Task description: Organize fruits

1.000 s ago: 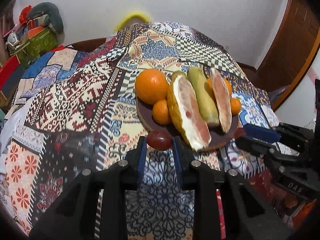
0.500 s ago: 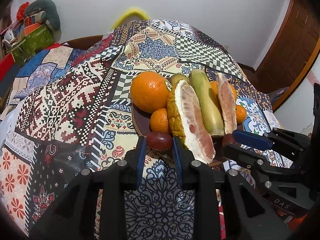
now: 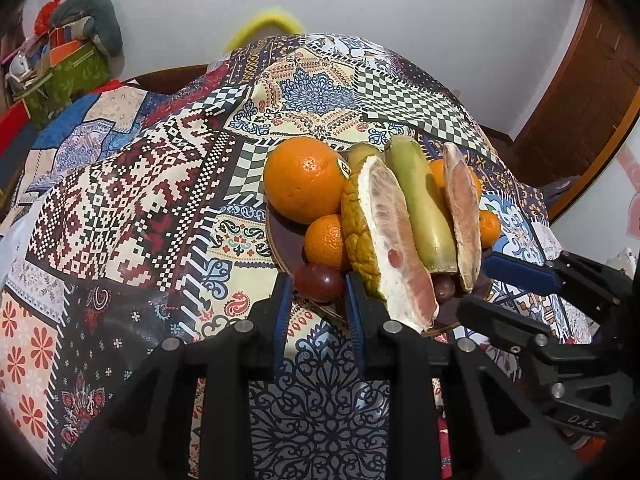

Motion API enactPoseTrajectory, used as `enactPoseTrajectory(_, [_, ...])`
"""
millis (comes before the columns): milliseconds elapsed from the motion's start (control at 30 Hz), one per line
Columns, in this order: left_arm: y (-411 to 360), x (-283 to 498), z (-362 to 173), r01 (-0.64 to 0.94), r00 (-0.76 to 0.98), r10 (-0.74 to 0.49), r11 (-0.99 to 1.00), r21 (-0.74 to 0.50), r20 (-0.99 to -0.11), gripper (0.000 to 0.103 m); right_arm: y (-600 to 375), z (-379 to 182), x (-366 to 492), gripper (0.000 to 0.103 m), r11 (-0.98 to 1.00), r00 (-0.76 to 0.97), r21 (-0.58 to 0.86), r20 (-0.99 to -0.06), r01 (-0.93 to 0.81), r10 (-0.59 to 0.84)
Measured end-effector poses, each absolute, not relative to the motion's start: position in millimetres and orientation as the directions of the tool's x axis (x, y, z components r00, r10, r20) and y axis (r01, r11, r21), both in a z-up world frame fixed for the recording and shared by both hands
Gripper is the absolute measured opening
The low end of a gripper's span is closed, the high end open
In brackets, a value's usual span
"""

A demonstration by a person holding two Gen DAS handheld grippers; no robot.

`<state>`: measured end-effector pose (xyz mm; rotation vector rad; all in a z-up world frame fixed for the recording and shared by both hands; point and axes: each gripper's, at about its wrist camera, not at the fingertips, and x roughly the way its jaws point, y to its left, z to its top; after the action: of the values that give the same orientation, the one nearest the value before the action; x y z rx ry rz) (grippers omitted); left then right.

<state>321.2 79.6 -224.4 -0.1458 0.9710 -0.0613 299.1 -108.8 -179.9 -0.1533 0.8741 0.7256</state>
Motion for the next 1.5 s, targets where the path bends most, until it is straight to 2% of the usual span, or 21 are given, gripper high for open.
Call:
enactPoseTrajectory(133, [81, 320, -222, -0.018, 0.564, -0.116, 0.988, -0.152, -0.817, 0.031, -111, -173, 295, 0.04, 0.753, 0.432, 0.163, -0.733, -0.638, 0.525])
enactPoseTrajectory(433, [81, 295, -185, -0.041, 0.635, -0.083, 0.989, -0.141, -0.768, 0.031, -122, -151, 287, 0.04, 0.771, 0.487, 0.148, -0.698, -0.62, 0.525])
enactPoseTrajectory(700, [71, 240, -105, -0.048, 0.785, -0.035, 0.992, -0.116, -0.619, 0.031, -142, -96, 261, 0.04, 0.785, 0.584, 0.133, -0.595, -0.605, 0.552])
enactPoseTrajectory(1033, [44, 170, -30, -0.024, 0.903, -0.013, 0.996, -0.081, -0.429, 0.031, -171, -23, 202, 0.04, 0.805, 0.716, 0.124, -0.393, -0.581, 0.577])
enactPoseTrajectory(1167, [36, 143, -10, -0.015, 0.931, -0.014, 0.997, -0.077, -0.364, 0.033, -182, -2, 179, 0.05, 0.808, 0.748, 0.136, -0.315, -0.574, 0.584])
enactPoseTrajectory(1200, [34, 137, -6, -0.016, 0.937, -0.01, 0.997, -0.073, -0.348, 0.036, -185, 2, 172, 0.052, 0.812, 0.761, 0.132, -0.292, -0.568, 0.58])
enactPoseTrajectory(1267, [31, 127, -1, -0.022, 0.947, 0.0, 0.998, -0.066, -0.32, 0.049, -188, 7, 164, 0.056, 0.821, 0.779, 0.122, -0.263, -0.558, 0.569])
enactPoseTrajectory(1333, [28, 118, 4, -0.032, 0.955, 0.014, 0.998, -0.056, -0.296, 0.054, -190, 11, 156, 0.062, 0.825, 0.791, 0.119, -0.238, -0.553, 0.564])
enactPoseTrajectory(1400, [26, 112, 7, -0.04, 0.959, 0.025, 0.998, -0.049, -0.282, 0.059, -193, 14, 149, 0.074, 0.833, 0.805, 0.117, -0.214, -0.54, 0.553])
enactPoseTrajectory(1500, [24, 104, 10, -0.041, 0.963, 0.026, 0.998, -0.05, -0.269, 0.066, -193, 16, 142, 0.08, 0.85, 0.829, 0.101, -0.189, -0.517, 0.527])
